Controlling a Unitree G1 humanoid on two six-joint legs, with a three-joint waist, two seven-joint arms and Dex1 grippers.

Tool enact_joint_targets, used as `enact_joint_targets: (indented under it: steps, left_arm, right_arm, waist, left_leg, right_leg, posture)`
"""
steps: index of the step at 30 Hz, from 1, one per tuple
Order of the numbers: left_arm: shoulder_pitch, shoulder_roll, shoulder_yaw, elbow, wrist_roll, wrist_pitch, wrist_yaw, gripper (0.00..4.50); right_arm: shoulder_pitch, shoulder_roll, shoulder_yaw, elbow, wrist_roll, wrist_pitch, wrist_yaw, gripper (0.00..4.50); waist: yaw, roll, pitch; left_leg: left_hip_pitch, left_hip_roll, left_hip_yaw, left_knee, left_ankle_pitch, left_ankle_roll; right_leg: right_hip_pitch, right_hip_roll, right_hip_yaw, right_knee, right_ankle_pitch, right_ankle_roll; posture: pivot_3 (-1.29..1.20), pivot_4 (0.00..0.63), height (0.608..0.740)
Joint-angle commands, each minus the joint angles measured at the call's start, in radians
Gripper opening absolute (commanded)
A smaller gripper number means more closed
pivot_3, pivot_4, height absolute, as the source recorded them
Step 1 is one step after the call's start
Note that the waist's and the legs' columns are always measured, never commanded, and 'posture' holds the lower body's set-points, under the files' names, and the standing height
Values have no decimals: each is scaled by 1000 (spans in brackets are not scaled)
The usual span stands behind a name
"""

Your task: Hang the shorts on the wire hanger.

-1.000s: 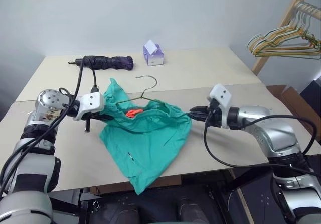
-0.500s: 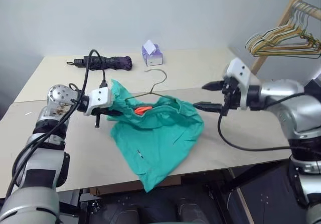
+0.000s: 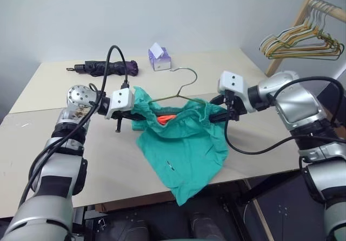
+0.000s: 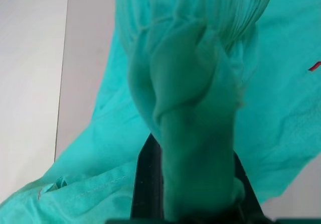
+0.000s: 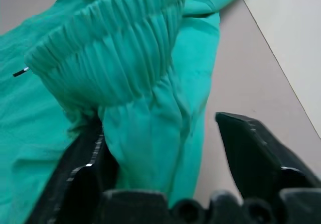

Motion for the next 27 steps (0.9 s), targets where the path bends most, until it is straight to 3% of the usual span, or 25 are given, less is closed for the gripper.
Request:
enact_joint_targets:
  steps: [1, 7, 10, 18, 25, 27]
  left_arm:
    - [-44, -4, 28, -38, -33, -12, -11, 0]
    - [-53, -10, 30, -36, -35, -18, -20, 0]
    - [-54, -14, 34, -41, -42, -16, -26, 0]
    - [-53, -27, 81, -64, -87, 33, 6, 2418]
    - [-86, 7, 154, -37, -105, 40, 140, 4480]
    - [-88, -9, 192, -34, -110, 34, 253, 4480]
  right_arm:
    - [-30, 5, 18, 11, -43, -41, 42, 2195]
    - [-28, 8, 14, 10, -68, -46, 89, 136]
    - [-22, 4, -15, -12, -43, -4, 112, 60]
    - [75, -54, -125, -157, 58, 221, 91, 0]
    - [313, -133, -296, -379, 193, 464, -23, 0]
    - [388, -136, -360, -438, 229, 538, -77, 0]
  waist:
    - [0, 0, 0]
    - [-1, 0, 0]
    - [-1, 0, 0]
    - [2, 0, 0]
    - [0, 0, 0]
    - [0, 0, 0]
  left_leg:
    - [0, 0, 0, 0, 0, 0]
    - [0, 0, 0, 0, 0, 0]
    - [0, 0, 0, 0, 0, 0]
    - [-1, 0, -2, 0, 0, 0]
    - [-1, 0, -3, 0, 0, 0]
    - [-1, 0, -3, 1, 0, 0]
  right_leg:
    - [0, 0, 0, 0, 0, 0]
    - [0, 0, 0, 0, 0, 0]
    - [0, 0, 0, 0, 0, 0]
    - [0, -1, -1, 0, 0, 0]
    - [0, 0, -2, 0, 0, 0]
    - [0, -1, -2, 0, 0, 0]
  posture:
    - [-85, 0, 740]
    - [-88, 0, 740]
    - [-91, 0, 740]
    - [-110, 0, 740]
    - [-129, 0, 740]
    - [-131, 3, 740]
